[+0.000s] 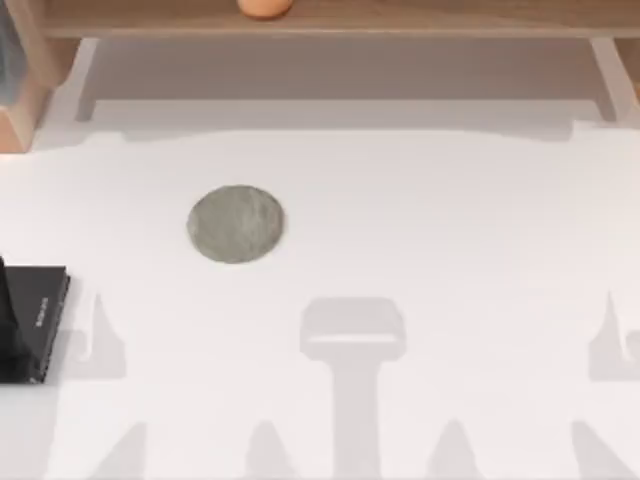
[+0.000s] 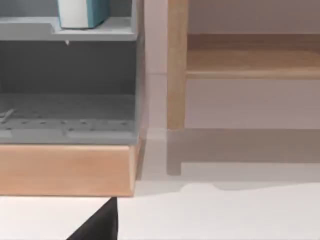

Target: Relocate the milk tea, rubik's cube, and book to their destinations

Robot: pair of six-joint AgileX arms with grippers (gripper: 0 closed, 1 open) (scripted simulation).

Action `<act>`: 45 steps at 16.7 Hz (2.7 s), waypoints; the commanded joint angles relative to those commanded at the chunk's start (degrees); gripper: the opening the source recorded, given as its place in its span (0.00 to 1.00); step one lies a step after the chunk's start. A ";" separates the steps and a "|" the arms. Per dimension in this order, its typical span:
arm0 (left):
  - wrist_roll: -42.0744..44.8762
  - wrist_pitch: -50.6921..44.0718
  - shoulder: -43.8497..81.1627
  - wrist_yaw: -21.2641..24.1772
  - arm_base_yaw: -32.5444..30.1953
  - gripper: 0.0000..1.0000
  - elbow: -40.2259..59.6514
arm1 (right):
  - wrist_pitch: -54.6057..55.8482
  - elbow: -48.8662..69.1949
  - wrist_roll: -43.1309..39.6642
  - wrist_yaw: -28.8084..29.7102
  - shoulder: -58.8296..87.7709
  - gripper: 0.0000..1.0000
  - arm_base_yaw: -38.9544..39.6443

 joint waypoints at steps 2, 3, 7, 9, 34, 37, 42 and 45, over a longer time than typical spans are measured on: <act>0.00 0.01 0.02 -0.01 -0.01 1.00 0.02 | 0.00 0.00 0.00 0.00 0.00 1.00 0.00; 0.00 0.36 0.61 -0.23 -0.25 1.00 0.54 | 0.00 0.00 0.00 0.00 0.00 1.00 0.00; 0.01 5.07 9.10 -3.18 -3.47 1.00 7.54 | 0.00 0.00 0.00 0.00 0.00 1.00 0.00; 0.02 8.94 16.97 -5.61 -6.13 1.00 13.30 | 0.00 0.00 0.00 0.00 0.00 1.00 0.00; 0.39 45.59 113.45 -28.72 -31.36 1.00 68.19 | 0.00 0.00 0.00 0.00 0.00 1.00 0.00; 0.36 44.34 116.05 -27.92 -30.74 1.00 72.19 | 0.00 0.00 0.00 0.00 0.00 1.00 0.00; 0.28 39.86 123.67 -25.49 -28.42 1.00 84.36 | 0.00 0.00 0.00 0.00 0.00 1.00 0.00; 0.25 37.73 126.78 -24.32 -27.28 1.00 89.57 | 0.00 0.00 0.00 0.00 0.00 1.00 0.00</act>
